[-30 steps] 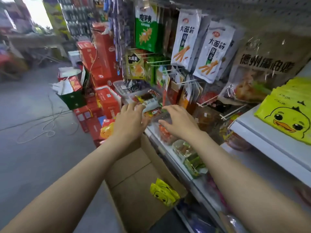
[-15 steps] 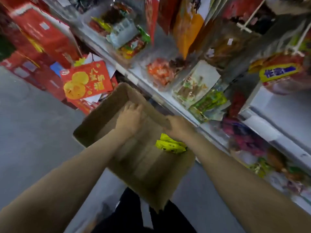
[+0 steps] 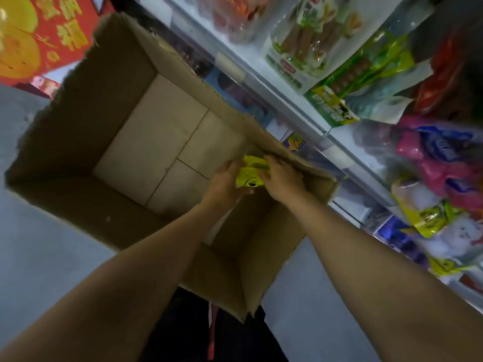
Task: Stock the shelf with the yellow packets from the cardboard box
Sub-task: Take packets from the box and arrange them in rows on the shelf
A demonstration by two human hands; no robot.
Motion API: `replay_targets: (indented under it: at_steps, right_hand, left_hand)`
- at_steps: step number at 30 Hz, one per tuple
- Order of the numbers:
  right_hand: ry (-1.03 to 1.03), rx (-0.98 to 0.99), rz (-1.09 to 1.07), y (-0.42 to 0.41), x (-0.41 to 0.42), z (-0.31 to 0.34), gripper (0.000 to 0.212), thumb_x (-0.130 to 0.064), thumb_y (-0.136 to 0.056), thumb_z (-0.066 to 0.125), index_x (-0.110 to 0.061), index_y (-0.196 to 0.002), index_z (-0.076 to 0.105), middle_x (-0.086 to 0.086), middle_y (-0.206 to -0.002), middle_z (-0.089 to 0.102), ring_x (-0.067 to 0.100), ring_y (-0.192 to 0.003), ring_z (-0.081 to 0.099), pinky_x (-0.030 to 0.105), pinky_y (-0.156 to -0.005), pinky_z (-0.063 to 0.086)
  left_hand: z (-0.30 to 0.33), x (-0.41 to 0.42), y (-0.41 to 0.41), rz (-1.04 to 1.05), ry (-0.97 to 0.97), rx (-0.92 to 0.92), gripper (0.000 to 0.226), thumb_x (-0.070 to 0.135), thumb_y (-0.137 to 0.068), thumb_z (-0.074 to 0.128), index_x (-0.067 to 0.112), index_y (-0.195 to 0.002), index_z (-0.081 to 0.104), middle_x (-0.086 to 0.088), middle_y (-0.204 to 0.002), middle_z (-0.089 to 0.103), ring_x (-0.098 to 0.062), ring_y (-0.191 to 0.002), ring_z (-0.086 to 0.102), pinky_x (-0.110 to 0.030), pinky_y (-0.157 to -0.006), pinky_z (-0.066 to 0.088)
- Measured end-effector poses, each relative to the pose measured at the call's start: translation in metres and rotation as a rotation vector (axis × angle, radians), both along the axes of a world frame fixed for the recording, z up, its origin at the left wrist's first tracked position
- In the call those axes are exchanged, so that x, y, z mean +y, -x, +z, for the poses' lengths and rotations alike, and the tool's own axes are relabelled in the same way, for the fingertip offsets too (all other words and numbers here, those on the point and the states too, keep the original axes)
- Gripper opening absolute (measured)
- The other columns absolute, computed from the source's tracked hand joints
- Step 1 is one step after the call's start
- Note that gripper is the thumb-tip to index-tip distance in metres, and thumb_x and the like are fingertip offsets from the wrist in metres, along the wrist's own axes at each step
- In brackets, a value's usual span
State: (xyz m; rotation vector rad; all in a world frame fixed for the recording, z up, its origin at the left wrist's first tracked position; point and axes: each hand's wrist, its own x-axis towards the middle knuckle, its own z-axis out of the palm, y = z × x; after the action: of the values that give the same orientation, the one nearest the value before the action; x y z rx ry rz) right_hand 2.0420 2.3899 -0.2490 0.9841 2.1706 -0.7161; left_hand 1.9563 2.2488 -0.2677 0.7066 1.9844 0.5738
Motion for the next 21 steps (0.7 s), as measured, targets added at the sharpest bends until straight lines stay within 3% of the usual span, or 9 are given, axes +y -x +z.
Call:
replay_targets:
  at_steps: [3, 6, 9, 11, 13, 15, 18, 19, 21]
  right_hand:
    - [-0.029, 0.036, -0.012, -0.003, 0.002, -0.012, 0.043, -0.035, -0.096, 0.057, -0.020, -0.136, 0.049, 0.011, -0.137, 0.055, 0.035, -0.126, 0.051, 0.044, -0.098, 0.044]
    - [-0.009, 0.051, -0.001, -0.004, 0.001, -0.016, 0.036, -0.034, -0.091, 0.065, -0.018, -0.124, 0.062, 0.009, -0.127, 0.058, 0.031, -0.118, 0.055, 0.037, -0.094, 0.045]
    - [0.066, 0.027, 0.031, -0.004, -0.003, -0.015, 0.027, -0.038, -0.086, 0.071, -0.017, -0.103, 0.072, 0.010, -0.111, 0.063, 0.028, -0.107, 0.057, 0.029, -0.081, 0.041]
    - [0.155, 0.037, 0.027, -0.005, -0.004, -0.011, 0.023, -0.041, -0.087, 0.070, -0.018, -0.088, 0.072, 0.007, -0.092, 0.064, 0.025, -0.095, 0.059, 0.026, -0.072, 0.036]
    - [0.283, 0.049, -0.036, -0.006, -0.007, -0.003, 0.029, -0.039, -0.093, 0.064, -0.019, -0.072, 0.061, 0.001, -0.072, 0.057, 0.020, -0.078, 0.056, 0.028, -0.066, 0.035]
    - [0.350, 0.096, -0.113, -0.006, -0.009, 0.011, 0.038, -0.034, -0.098, 0.056, -0.018, -0.066, 0.046, 0.002, -0.066, 0.047, 0.017, -0.069, 0.046, 0.032, -0.063, 0.034]
    - [0.365, 0.189, -0.227, -0.003, -0.009, 0.048, 0.034, -0.029, -0.103, 0.048, -0.018, -0.071, 0.041, 0.004, -0.069, 0.042, 0.012, -0.065, 0.037, 0.031, -0.057, 0.029]
    - [0.354, 0.220, -0.263, -0.001, -0.009, 0.063, 0.033, -0.028, -0.104, 0.045, -0.018, -0.073, 0.042, 0.000, -0.070, 0.043, 0.010, -0.064, 0.037, 0.030, -0.057, 0.029]
    - [0.319, 0.293, -0.354, -0.001, -0.008, 0.087, 0.028, -0.030, -0.106, 0.041, -0.018, -0.084, 0.053, -0.002, -0.080, 0.050, 0.010, -0.074, 0.046, 0.029, -0.068, 0.035]
  left_hand:
    - [-0.014, 0.005, -0.005, 0.055, -0.001, 0.009, 0.068, 0.018, -0.072, 0.083, 0.011, -0.132, 0.051, -0.015, -0.127, 0.050, -0.031, -0.112, 0.052, -0.032, -0.086, 0.042]
    - [-0.025, 0.001, -0.002, 0.018, 0.034, -0.040, 0.040, 0.018, -0.073, 0.081, 0.009, -0.109, 0.067, -0.010, -0.104, 0.062, -0.028, -0.097, 0.058, -0.033, -0.075, 0.043]
    - [-0.020, -0.011, 0.008, -0.017, 0.079, -0.145, 0.015, 0.014, -0.076, 0.079, 0.008, -0.084, 0.068, -0.001, -0.075, 0.055, -0.015, -0.070, 0.051, -0.028, -0.061, 0.035]
    - [-0.012, -0.023, 0.015, 0.031, 0.043, -0.197, 0.018, 0.008, -0.075, 0.079, 0.015, -0.075, 0.063, 0.006, -0.065, 0.050, -0.003, -0.059, 0.045, -0.018, -0.054, 0.034]
    - [-0.003, -0.040, 0.025, 0.064, 0.026, -0.251, 0.027, 0.008, -0.077, 0.079, 0.022, -0.072, 0.056, 0.010, -0.065, 0.049, 0.003, -0.055, 0.048, -0.012, -0.052, 0.033]
    - [0.012, -0.059, 0.037, 0.075, 0.046, -0.307, 0.018, 0.024, -0.077, 0.079, 0.025, -0.081, 0.062, 0.003, -0.075, 0.060, 0.007, -0.067, 0.056, -0.015, -0.063, 0.045]
    - [0.036, -0.080, 0.060, 0.075, 0.061, -0.350, 0.037, 0.053, -0.068, 0.072, 0.028, -0.095, 0.067, -0.005, -0.100, 0.068, -0.021, -0.095, 0.065, -0.041, -0.084, 0.053]
    - [0.049, -0.082, 0.066, 0.093, 0.050, -0.352, 0.034, 0.052, -0.071, 0.071, 0.027, -0.093, 0.066, -0.004, -0.097, 0.068, -0.023, -0.091, 0.065, -0.041, -0.080, 0.053]
    - [0.078, -0.084, 0.075, 0.151, 0.014, -0.350, 0.024, 0.039, -0.081, 0.071, 0.020, -0.090, 0.060, -0.002, -0.077, 0.059, -0.019, -0.071, 0.057, -0.028, -0.059, 0.049]
